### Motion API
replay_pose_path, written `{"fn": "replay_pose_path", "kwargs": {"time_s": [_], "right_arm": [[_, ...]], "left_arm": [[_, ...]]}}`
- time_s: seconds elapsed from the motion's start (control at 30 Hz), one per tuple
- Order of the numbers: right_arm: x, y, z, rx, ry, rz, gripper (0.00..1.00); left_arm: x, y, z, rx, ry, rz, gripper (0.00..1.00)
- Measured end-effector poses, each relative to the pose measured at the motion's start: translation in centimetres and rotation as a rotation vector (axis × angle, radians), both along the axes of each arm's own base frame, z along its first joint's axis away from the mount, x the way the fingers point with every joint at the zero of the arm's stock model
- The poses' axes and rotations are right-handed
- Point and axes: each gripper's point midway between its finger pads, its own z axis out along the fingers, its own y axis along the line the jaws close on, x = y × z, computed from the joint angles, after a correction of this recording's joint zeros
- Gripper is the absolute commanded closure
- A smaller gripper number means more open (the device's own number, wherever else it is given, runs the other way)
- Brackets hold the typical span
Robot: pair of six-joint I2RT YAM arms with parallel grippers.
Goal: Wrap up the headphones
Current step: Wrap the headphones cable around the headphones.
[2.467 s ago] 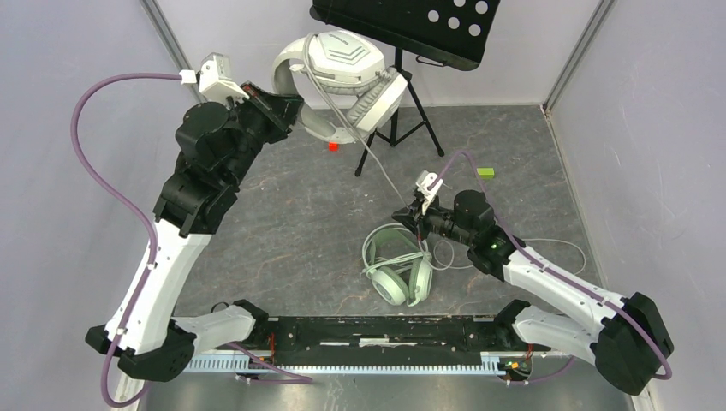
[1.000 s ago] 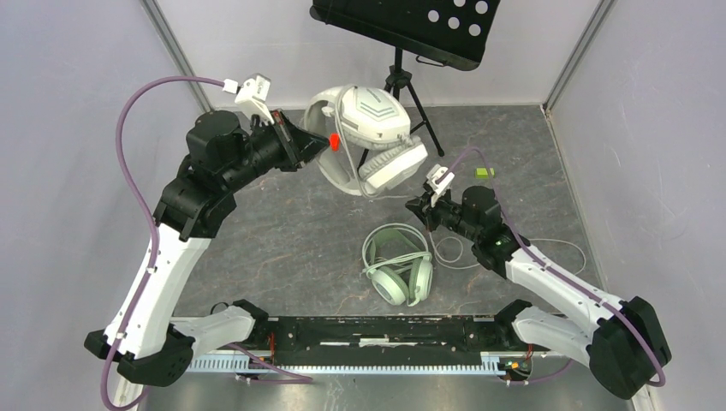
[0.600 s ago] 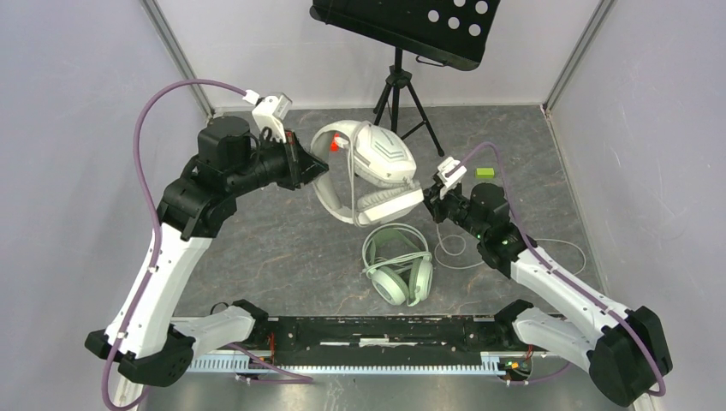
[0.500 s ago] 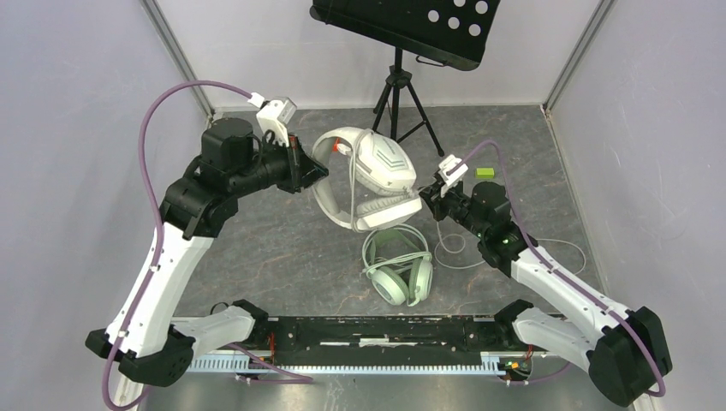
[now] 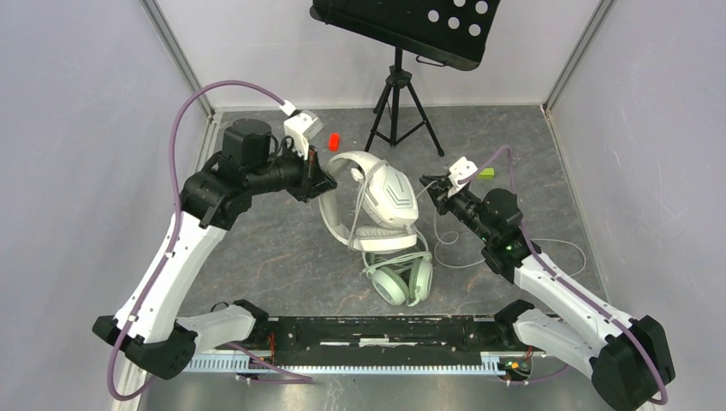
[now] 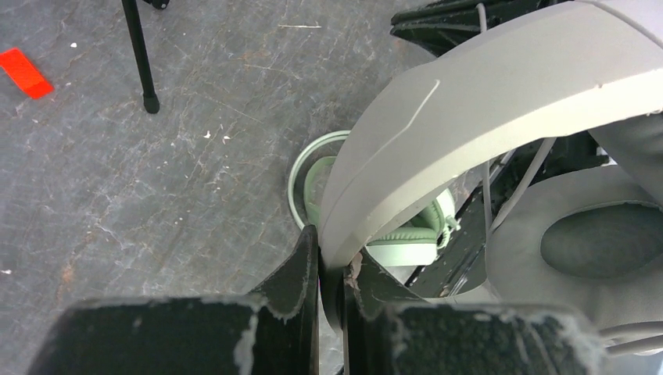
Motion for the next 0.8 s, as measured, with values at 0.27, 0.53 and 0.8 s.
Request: {"fn": "replay_pose_path", "kwargs": {"time_s": [0.27, 0.53, 0.8], "right_arm": [[0.0, -0.3, 0.8, 0.02, -0.096, -0.007, 0.92], [0.2, -0.1, 0.3, 0.006, -0.077, -0.007, 0.86], [0.3, -0.2, 0.3, -0.003, -0.078, -0.012, 1.0]], "left_arm": [[-0.3, -1.8, -2.2, 0.153, -0.064, -0.086, 0.98], [0.1, -2.7, -3.7, 0.299, -0.144, -0.108, 0.98], [0.6, -2.5, -4.9, 0.386, -0.163, -0.101, 0.98]]}}
